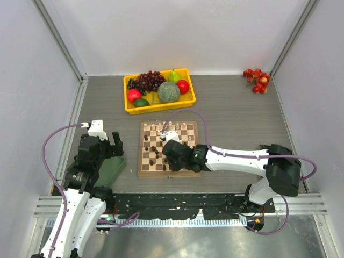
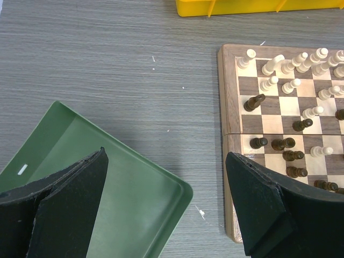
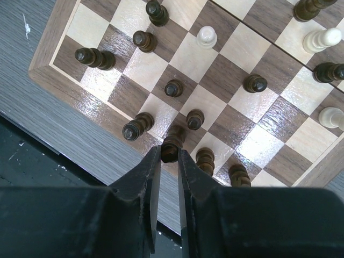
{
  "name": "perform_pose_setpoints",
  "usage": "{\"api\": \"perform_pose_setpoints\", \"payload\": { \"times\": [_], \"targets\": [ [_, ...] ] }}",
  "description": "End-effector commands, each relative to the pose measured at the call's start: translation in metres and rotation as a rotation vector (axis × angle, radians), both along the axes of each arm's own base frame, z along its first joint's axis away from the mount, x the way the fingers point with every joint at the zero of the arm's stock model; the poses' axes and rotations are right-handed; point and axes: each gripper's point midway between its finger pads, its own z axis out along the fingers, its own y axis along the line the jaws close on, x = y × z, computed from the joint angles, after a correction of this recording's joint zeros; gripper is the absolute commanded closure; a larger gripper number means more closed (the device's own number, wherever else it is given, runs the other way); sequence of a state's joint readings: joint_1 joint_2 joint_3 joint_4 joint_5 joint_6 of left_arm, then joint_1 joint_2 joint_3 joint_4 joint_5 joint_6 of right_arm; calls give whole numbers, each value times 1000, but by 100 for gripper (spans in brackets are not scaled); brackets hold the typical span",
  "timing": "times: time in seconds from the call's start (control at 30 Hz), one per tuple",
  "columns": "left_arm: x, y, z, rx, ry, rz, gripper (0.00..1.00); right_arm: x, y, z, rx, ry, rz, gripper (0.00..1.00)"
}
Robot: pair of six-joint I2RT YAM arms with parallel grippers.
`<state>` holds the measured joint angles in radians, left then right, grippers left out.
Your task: Set up the chess pieces on the board
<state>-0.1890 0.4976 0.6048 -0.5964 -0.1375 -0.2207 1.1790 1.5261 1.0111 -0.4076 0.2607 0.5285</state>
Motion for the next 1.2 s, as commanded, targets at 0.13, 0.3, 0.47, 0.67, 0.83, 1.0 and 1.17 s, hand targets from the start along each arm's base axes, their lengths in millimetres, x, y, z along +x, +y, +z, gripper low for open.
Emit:
{"api": "perform_pose_setpoints", "payload": {
  "times": [0.13, 0.3, 0.47, 0.67, 0.83, 1.0, 1.17],
  "targets": [
    [3, -3, 4, -2, -23, -17, 1, 7, 7, 27, 35, -57, -10, 78],
    [3, -3, 5, -2, -25, -17, 1, 6, 7, 24, 24, -58, -9, 77],
    [3, -3, 5, -2, -25, -17, 1, 7, 9, 22, 23, -52, -4, 71],
    [3, -4, 5, -3, -25, -20, 1, 5, 15, 26, 44, -47, 9, 63],
    [3, -3, 5, -3, -26, -19, 1, 8, 20, 49, 100, -82, 23, 59],
    [3, -3, 4, -2, -23, -21, 1, 10, 28, 70, 150, -137, 73, 52],
    [3, -3, 4, -2, -23, -21, 1, 1, 46, 59, 144, -85, 156, 51]
  ]
}}
